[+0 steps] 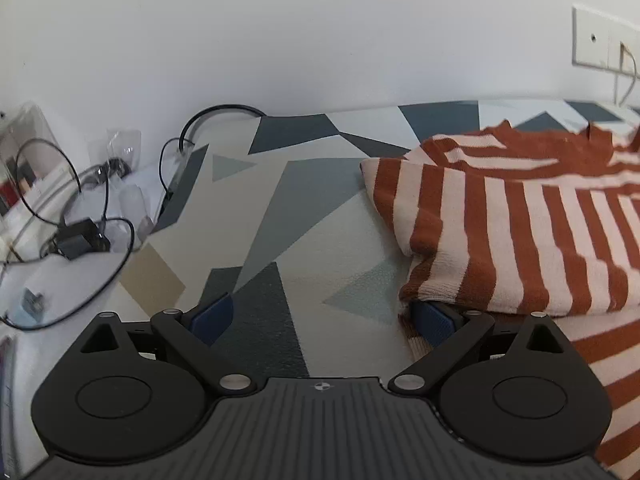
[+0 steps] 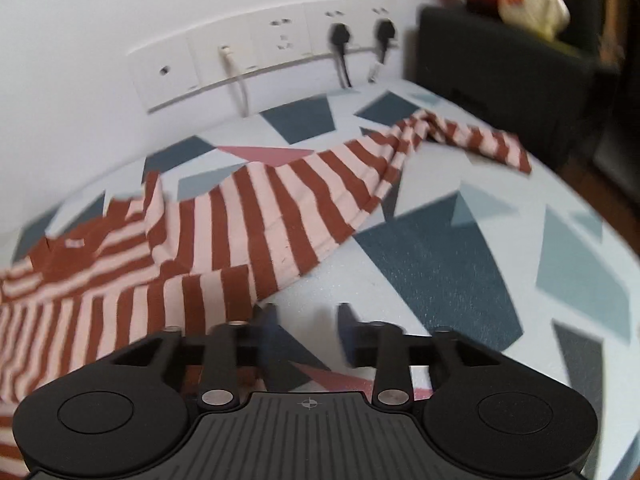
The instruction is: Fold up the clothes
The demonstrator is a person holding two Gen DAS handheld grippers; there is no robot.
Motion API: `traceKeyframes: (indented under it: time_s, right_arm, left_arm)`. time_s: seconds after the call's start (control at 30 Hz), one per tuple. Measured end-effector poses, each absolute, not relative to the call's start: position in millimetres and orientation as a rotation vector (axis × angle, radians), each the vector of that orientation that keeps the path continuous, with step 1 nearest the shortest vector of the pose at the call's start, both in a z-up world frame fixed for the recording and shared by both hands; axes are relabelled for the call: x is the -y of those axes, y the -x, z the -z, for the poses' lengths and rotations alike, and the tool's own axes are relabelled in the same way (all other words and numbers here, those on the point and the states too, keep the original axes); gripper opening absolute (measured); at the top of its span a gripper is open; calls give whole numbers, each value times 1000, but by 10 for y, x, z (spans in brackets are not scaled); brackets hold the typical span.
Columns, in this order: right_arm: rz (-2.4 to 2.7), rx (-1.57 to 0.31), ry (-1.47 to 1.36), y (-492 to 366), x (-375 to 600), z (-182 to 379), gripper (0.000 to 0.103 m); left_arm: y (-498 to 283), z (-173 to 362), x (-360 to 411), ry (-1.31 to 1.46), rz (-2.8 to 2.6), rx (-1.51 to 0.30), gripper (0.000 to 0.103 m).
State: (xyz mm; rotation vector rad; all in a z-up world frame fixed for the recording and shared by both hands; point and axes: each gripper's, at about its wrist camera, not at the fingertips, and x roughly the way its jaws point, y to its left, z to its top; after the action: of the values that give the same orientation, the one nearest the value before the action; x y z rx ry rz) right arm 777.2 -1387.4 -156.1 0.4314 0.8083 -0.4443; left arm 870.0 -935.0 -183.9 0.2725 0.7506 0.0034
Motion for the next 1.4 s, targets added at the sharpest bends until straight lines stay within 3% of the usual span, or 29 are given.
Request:
traceKeyframes:
  time_s: [0.03, 0.1, 0.17, 0.23, 0.27, 0.3, 0.43, 0.77, 0.97, 1.07, 1.13, 1.2, 1.4]
  right_arm:
    - [416, -799, -444, -7798, 13902, 1581, 40]
    - [356, -783, -455, -7881, 13911, 1613, 56]
    - [315, -787, -458, -8038, 13895, 1665, 56]
    - [275, -799, -444, -8199, 13856, 1714, 41]
    - [256, -809, -378, -8253, 13780, 1701, 12]
    - [238, -818, -313, -8307, 13704, 1688, 7]
    - [145, -811, -134, -8449, 13514, 1571, 5]
    - [20, -701, -139, -8843, 13700, 1180, 2]
    - [76, -474, -113, -8880, 13804, 858, 2]
    - [79, -620, -131, -9124, 13907, 1052, 2]
    - [81, -724, -133, -9284, 13942, 1308, 8]
    - [125, -781, -116, -9337, 13948, 1518, 39]
    - [252, -744, -224, -8855, 14009, 1522, 54]
  left_arm:
    - [-8695, 1838, 9376, -289, -9, -748, 98]
    - [-8709, 1839, 9403, -297, -26, -751, 99]
    - [-8720, 1842, 9414, -293, -47, -755, 100]
    - [-8722, 1847, 9406, -276, -73, -759, 101]
    - [-8717, 1852, 9404, -269, -91, -757, 101]
    - [-8708, 1856, 9410, -267, -117, -753, 101]
    - [-8676, 1866, 9441, -261, -229, -746, 101]
    - [-8601, 1868, 9525, -261, -377, -746, 101]
    - [-8503, 1908, 9375, -209, -497, -746, 101]
    - [-8465, 1879, 9304, -151, -461, -764, 101]
    - [-8453, 1845, 9263, -103, -418, -779, 101]
    - [-8442, 1777, 9231, -33, -355, -786, 101]
    - [-8489, 1617, 9449, -52, -139, -744, 101]
